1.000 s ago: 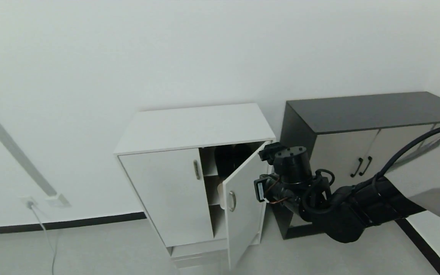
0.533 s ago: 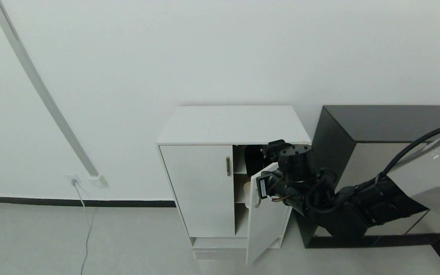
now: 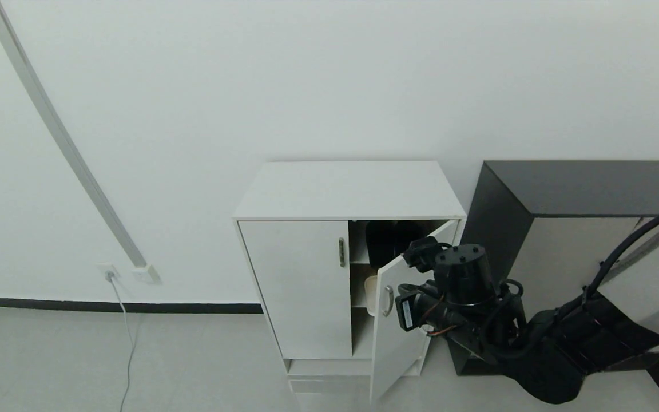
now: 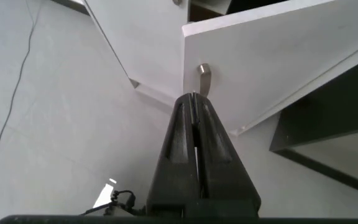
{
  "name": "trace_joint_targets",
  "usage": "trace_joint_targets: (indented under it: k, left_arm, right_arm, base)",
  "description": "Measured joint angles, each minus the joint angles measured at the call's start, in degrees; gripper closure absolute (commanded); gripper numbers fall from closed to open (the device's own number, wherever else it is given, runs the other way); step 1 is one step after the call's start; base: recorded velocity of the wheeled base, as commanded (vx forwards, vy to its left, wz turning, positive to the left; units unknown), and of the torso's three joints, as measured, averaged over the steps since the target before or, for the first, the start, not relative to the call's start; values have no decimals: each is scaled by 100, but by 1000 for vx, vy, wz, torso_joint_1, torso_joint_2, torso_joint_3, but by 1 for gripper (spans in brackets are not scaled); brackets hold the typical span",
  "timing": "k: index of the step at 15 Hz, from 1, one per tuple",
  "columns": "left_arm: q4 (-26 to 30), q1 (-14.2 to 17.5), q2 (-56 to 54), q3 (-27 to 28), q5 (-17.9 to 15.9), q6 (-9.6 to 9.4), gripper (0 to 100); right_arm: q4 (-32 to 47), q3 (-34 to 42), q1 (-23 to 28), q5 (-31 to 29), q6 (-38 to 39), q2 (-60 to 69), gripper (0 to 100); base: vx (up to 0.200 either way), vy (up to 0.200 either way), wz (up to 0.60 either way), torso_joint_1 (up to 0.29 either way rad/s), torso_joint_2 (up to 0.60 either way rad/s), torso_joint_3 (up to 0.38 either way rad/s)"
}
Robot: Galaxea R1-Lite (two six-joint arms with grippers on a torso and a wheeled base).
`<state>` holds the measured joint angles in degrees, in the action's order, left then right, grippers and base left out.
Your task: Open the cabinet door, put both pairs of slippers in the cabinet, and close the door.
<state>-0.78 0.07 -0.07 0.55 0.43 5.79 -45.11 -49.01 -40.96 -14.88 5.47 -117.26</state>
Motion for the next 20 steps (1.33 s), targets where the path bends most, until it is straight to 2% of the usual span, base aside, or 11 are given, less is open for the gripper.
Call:
trace_joint_targets:
  k: [2, 8, 20]
  left_arm:
    - [10, 0, 0, 0, 0, 0, 100]
    - [2, 4, 0, -2, 0, 6, 100]
    - [2, 0, 0, -4, 6, 33, 100]
  right_arm:
    - [-84, 185, 1, 0, -1, -27, 100]
    - [-224, 273, 0, -6, 7, -300, 100]
    - [-945, -468, 216, -22, -11, -1292, 100]
  base:
    - [200, 0, 0, 17, 2, 5]
    - [0, 0, 0, 0, 0, 0]
    - [0, 0, 0, 0, 0, 0]
